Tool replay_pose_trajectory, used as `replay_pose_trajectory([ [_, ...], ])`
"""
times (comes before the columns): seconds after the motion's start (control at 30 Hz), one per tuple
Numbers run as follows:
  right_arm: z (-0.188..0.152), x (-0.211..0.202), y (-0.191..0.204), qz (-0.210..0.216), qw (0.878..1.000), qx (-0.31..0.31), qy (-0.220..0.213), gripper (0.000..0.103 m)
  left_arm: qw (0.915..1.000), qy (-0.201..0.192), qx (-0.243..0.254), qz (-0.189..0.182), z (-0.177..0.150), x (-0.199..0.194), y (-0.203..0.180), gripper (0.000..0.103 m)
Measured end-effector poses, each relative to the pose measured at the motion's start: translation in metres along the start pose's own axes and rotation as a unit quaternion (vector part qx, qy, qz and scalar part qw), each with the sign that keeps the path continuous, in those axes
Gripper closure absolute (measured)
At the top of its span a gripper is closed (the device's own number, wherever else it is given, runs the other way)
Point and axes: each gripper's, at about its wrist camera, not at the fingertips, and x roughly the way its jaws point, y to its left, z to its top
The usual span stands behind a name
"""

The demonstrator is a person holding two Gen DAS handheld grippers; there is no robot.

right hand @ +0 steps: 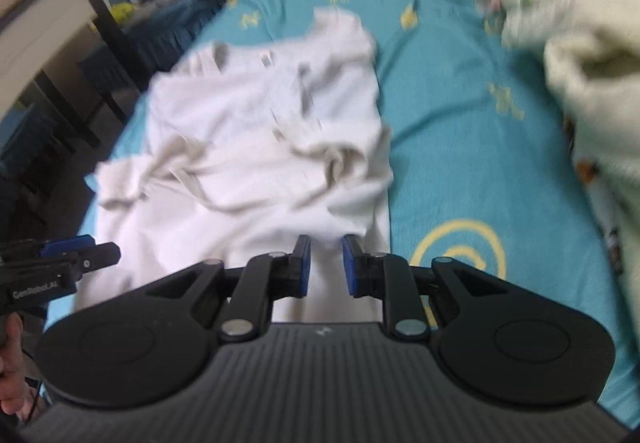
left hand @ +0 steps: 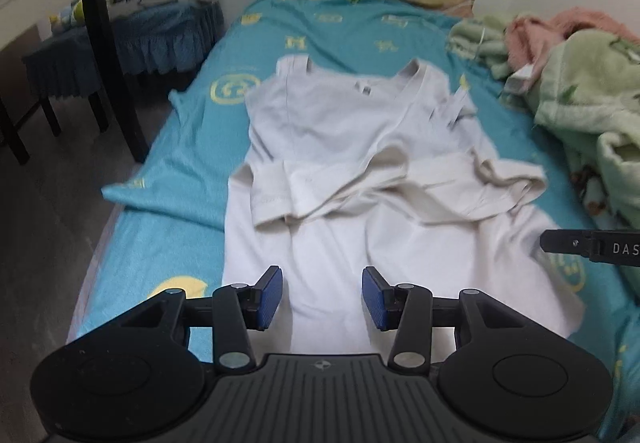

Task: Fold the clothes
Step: 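Open both grippers and release the folded T-shirt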

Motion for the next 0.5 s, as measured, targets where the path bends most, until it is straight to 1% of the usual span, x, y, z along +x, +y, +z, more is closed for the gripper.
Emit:
replay_pose_trajectory([
  [0.13,0.001,-0.04,0.011,0.017,0.999,-0.012,-0.049,0.082,0.999,-0.044,-0.009,-0.007,-0.002,-0.042,-0.004,0.055],
  [0.2,-0.003,-0.057,0.017,0.025,0.997,-0.017,-0.068,0.082,0.9978,-0.066,-0.004,-0.006,-0.007,-0.063,-0.01,0.053],
  [0.27,-0.008,-0.072,0.023,0.021,0.996,-0.031,-0.086,0.082,0.9967,-0.081,0.002,-0.007,-0.014,-0.082,-0.016,0.05],
  [0.33,-0.014,-0.084,0.025,0.028,0.994,-0.034,-0.096,0.082,0.9959,-0.088,0.001,-0.019,-0.022,-0.097,-0.021,0.049],
  [0.4,-0.02,-0.092,0.024,0.037,0.994,-0.028,-0.103,0.082,0.9955,-0.089,-0.004,-0.029,-0.029,-0.106,-0.025,0.047],
  [0.5,-0.027,-0.097,0.021,0.044,0.993,-0.019,-0.104,0.082,0.997,-0.068,-0.011,-0.035,-0.037,-0.104,-0.029,0.046],
])
